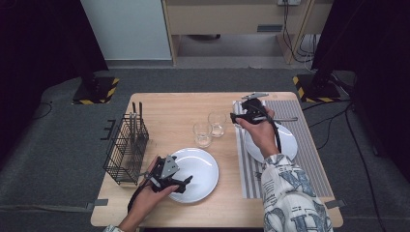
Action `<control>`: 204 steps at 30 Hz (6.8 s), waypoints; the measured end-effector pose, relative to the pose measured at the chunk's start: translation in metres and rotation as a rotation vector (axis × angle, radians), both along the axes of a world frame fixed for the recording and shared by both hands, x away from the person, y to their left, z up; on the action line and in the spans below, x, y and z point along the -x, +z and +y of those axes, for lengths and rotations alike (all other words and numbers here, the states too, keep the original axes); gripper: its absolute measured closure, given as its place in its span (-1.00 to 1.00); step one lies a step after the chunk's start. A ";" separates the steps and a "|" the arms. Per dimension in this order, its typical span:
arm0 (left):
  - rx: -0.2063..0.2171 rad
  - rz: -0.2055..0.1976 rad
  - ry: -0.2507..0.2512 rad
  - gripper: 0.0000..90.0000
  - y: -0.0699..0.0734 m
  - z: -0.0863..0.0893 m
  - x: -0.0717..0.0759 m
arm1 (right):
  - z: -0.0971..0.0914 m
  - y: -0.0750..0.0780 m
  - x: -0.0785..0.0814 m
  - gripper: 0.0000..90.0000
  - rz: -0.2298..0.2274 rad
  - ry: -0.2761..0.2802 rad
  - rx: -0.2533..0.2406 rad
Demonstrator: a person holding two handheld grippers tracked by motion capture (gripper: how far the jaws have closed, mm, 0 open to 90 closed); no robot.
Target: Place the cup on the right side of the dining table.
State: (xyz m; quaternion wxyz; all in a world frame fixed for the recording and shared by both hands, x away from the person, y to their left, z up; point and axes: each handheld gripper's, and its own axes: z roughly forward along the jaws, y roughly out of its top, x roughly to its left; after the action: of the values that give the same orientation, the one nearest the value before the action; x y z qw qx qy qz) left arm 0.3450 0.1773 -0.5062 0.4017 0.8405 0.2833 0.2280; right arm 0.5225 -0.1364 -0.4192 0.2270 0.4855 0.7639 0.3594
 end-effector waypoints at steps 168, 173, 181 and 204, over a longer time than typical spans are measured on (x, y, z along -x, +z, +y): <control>0.027 0.003 0.010 -0.87 -0.001 -0.001 0.001 | -0.022 -0.083 -0.028 -0.87 0.090 -0.098 -0.057; 0.028 0.002 0.014 -0.87 -0.001 0.000 0.001 | -0.023 -0.082 -0.026 -0.90 0.096 -0.104 -0.056; 0.030 0.008 0.011 -0.87 -0.001 0.000 0.000 | -0.022 -0.085 -0.019 -0.91 0.110 -0.094 -0.047; 0.025 0.009 0.016 -0.88 -0.002 0.000 -0.001 | -0.034 -0.078 -0.003 -0.91 0.104 -0.093 -0.080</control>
State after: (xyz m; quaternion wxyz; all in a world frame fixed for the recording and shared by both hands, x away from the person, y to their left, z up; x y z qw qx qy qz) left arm 0.3465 0.1776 -0.5078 0.4092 0.8341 0.2946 0.2239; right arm 0.5255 -0.1703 -0.4975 0.1840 0.5471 0.7363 0.3532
